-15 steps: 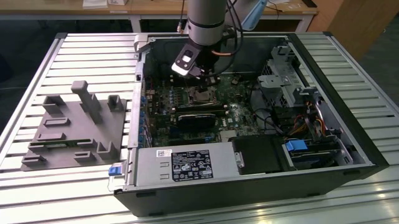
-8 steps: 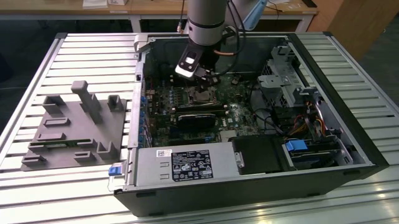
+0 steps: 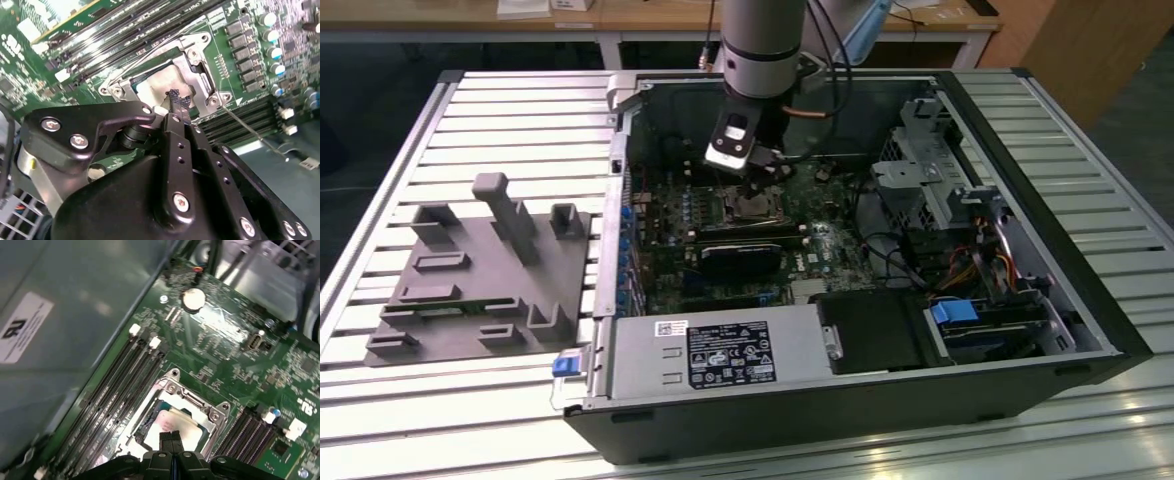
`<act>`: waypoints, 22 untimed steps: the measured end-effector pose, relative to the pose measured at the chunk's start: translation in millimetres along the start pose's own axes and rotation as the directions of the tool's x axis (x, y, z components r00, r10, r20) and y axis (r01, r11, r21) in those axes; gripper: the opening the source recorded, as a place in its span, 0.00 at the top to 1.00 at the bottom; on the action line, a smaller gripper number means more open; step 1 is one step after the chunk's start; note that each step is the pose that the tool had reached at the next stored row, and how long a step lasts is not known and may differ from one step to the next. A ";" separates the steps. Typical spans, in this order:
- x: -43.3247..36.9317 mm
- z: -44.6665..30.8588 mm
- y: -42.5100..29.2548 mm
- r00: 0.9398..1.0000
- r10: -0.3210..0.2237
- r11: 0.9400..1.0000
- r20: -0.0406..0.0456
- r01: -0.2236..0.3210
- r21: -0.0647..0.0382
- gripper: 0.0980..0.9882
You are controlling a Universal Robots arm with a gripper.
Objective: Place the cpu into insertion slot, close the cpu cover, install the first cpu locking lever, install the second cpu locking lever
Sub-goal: 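Close the cpu cover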
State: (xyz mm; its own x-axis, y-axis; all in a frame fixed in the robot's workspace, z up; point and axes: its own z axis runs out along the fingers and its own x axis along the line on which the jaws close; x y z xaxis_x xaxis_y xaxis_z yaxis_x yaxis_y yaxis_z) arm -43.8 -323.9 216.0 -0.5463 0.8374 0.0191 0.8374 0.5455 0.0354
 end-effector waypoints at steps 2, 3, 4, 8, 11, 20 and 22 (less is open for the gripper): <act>0.0 0.1 0.0 0.999 -0.036 0.999 -0.001 0.036 0.001 0.99; 0.0 0.2 0.0 0.998 -0.055 0.998 -0.002 0.055 0.001 0.99; 0.0 0.2 0.0 0.997 -0.073 0.997 -0.003 0.073 0.001 0.99; 0.0 0.5 0.0 0.989 -0.146 0.989 -0.005 0.146 0.002 0.99; 0.0 0.7 0.0 0.980 -0.199 0.980 -0.007 0.199 0.003 0.99; 0.0 1.3 -0.1 0.934 -0.357 0.934 -0.014 0.357 0.005 0.99; 0.0 1.4 -0.1 0.921 -0.390 0.921 -0.015 0.390 0.005 0.99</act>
State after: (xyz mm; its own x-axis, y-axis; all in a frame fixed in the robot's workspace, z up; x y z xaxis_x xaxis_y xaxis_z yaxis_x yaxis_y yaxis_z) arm -43.8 -323.9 214.7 -0.8298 0.5578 0.0191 0.5581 0.8290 0.0354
